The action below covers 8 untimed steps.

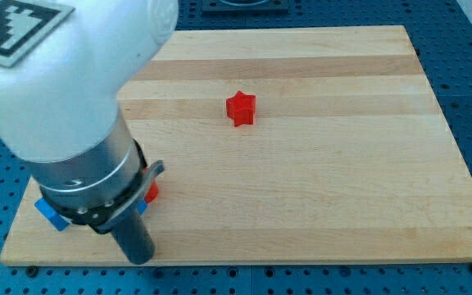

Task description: Point your arm at the green circle

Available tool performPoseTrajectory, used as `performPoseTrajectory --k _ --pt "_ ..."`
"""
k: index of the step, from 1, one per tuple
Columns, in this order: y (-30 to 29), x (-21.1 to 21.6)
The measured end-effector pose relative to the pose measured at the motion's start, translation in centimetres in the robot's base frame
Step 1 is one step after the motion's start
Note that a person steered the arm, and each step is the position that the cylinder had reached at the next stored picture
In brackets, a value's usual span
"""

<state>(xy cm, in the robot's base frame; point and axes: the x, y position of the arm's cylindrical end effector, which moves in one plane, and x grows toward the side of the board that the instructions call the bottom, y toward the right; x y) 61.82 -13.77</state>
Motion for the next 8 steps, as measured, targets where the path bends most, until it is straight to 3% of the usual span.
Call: performPoseTrajectory --k 3,5,8 --pt "-14.3 -0.1" --pt "-13.7 -4.2" --pt "-6.7 -4.2"
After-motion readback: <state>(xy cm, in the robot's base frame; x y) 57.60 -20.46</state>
